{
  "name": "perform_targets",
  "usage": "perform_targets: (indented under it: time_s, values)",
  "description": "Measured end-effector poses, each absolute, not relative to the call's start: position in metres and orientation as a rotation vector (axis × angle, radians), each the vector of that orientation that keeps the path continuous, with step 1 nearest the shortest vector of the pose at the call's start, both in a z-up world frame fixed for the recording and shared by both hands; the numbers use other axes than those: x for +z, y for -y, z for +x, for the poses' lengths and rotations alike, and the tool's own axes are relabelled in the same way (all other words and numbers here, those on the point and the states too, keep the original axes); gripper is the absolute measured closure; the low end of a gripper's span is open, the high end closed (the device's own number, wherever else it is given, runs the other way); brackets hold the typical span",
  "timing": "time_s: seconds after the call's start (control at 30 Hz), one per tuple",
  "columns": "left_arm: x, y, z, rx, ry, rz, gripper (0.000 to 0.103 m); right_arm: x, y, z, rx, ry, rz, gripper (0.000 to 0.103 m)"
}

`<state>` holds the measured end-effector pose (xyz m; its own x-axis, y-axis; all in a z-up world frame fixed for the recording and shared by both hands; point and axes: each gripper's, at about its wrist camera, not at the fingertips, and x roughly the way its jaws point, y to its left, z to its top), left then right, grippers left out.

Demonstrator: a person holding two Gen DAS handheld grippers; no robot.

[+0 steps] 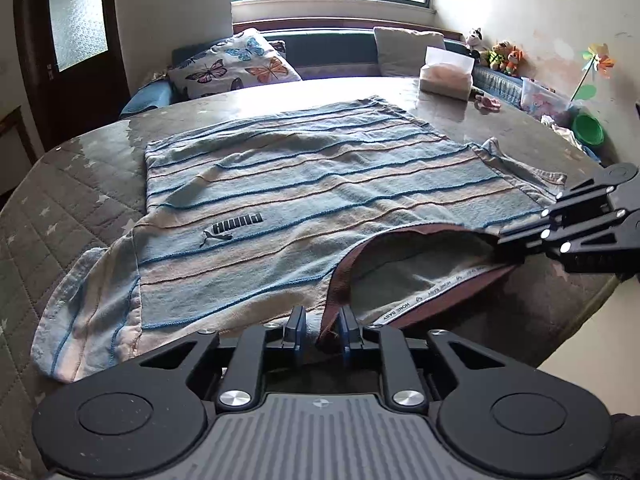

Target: Fold clothes

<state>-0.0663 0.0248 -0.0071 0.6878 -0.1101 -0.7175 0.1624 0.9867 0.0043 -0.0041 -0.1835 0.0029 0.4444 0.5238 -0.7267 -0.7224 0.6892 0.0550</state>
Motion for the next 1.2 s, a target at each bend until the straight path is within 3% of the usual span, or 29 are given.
perform_targets:
  time_s: [0.57,0.67,0.9,1.2]
  values:
    - [-0.006,-0.024,-0.06,-0.138,-0.821,0.123,0.08,0.004,0.179,0.026,0.728,-0.771,-0.23,0.084]
    - [-0.004,-0.023,-0.06,-0.135,-0.821,0.133,0.076,-0.009,0.175,0.03,0.713,-0.791,-0.245,0.073]
    - [0.005,-0.018,-0.06,-0.122,-0.803,0.164,0.052,-0.019,0.174,0.015,0.726,-0.778,-0.3,0.06]
    - [0.015,-0.003,-0.042,-0.123,-0.77,0.201,0.038,-0.017,0.186,-0.001,0.729,-0.742,-0.296,0.055]
